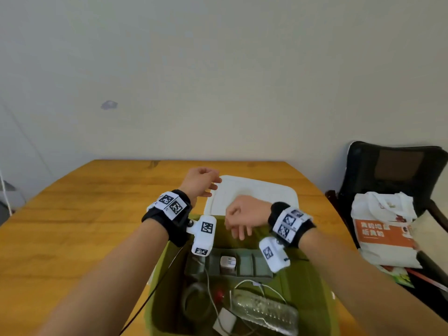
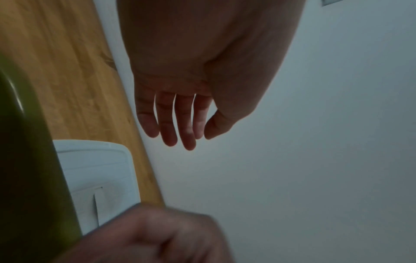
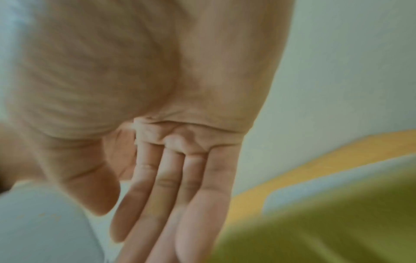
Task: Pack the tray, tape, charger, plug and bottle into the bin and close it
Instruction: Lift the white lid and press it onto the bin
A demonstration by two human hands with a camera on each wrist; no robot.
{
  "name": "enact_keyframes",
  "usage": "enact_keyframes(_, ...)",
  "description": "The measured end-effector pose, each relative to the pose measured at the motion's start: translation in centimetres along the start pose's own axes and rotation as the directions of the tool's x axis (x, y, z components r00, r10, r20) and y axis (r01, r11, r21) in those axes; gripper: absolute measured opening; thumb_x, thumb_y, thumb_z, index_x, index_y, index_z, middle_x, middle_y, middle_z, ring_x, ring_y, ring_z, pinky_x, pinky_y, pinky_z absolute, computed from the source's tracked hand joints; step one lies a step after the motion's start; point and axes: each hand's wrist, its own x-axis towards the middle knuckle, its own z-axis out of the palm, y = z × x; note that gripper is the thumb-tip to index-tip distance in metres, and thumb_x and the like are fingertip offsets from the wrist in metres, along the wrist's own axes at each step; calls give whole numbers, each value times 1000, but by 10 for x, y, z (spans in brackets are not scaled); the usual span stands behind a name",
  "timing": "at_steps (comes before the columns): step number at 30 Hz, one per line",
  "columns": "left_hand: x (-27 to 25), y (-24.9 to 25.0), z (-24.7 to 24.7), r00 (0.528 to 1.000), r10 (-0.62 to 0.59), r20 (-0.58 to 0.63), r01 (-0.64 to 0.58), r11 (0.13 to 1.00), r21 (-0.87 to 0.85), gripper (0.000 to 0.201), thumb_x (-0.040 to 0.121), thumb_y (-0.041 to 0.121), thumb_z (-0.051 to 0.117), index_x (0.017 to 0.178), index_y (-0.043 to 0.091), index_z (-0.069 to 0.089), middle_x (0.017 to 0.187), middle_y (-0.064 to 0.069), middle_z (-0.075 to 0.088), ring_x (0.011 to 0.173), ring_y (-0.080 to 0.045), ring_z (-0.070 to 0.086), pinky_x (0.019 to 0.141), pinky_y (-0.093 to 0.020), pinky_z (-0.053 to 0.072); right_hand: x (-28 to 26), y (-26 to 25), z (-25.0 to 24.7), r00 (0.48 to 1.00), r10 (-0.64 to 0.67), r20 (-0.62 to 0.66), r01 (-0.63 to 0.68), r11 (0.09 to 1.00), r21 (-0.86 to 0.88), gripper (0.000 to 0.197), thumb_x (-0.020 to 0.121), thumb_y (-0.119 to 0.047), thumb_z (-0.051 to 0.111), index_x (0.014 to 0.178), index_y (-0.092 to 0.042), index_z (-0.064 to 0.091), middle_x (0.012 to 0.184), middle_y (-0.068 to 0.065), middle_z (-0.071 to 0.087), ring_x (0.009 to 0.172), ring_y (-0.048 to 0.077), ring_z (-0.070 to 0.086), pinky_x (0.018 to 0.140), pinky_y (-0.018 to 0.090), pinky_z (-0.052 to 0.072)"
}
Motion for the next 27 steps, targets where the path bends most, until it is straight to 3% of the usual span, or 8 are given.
enact_keyframes(3,25,2,5,995,-97,5,97,995,-32,28,94,23,55,117,8,63,101,-2,71,86,-18,61,77,-34,53,17,14,-42,983,8,-182,13,993,115,19,91,-13,62,91,4,70,78,18,76,59,26,69,53,30,55)
enact_keyframes(5,45,2,9,986,-164,6,164,985,-59,27,94,22,55,116,8,61,109,-6,70,91,-21,61,84,-39,53,36,32,-64,970,55,-236,-22,990,142,19,93,-14,61,94,3,69,82,18,76,61,25,70,56,32,56)
enact_keyframes(11,98,-8,22,947,-322,4,318,934,-165,18,95,19,52,108,9,60,108,-7,66,96,-24,58,86,-39,49,101,105,-96,917,235,-322,-198,970,142,12,90,-17,61,92,-10,71,88,7,77,71,18,73,64,32,60)
enact_keyframes(17,133,-20,37,930,-368,-3,361,916,-175,15,96,19,50,104,11,60,108,-7,65,95,-24,57,84,-37,47,163,155,-98,905,366,-217,-415,871,-264,25,89,-26,69,104,-7,72,101,7,71,94,25,69,75,30,57)
enact_keyframes(19,141,-22,41,929,-369,20,367,913,-181,21,96,21,50,112,11,60,112,-7,67,98,-23,59,86,-37,49,182,176,-93,904,393,-166,-425,794,-434,18,82,-31,71,84,-14,69,92,6,71,85,26,70,77,34,59)
enact_keyframes(21,147,-24,43,930,-368,18,365,911,-192,24,96,22,51,115,11,61,114,-7,68,98,-23,60,87,-38,50,205,201,-87,899,412,-150,-424,727,-540,17,79,-25,70,70,-17,58,74,4,66,66,25,66,66,32,58)
enact_keyframes(24,153,-26,44,927,-374,14,368,904,-217,22,96,22,52,112,12,61,112,-6,69,97,-23,61,87,-39,51,215,203,-79,906,401,-135,-381,632,-675,18,75,-19,77,86,-14,63,80,5,66,71,28,68,69,33,58)
enact_keyframes(27,156,-27,43,927,-375,14,367,900,-234,25,95,24,53,115,11,62,114,-6,70,96,-22,62,85,-38,52,223,197,-74,921,370,-124,-335,588,-736,33,81,-17,75,112,-12,65,108,10,70,99,31,70,76,33,52)
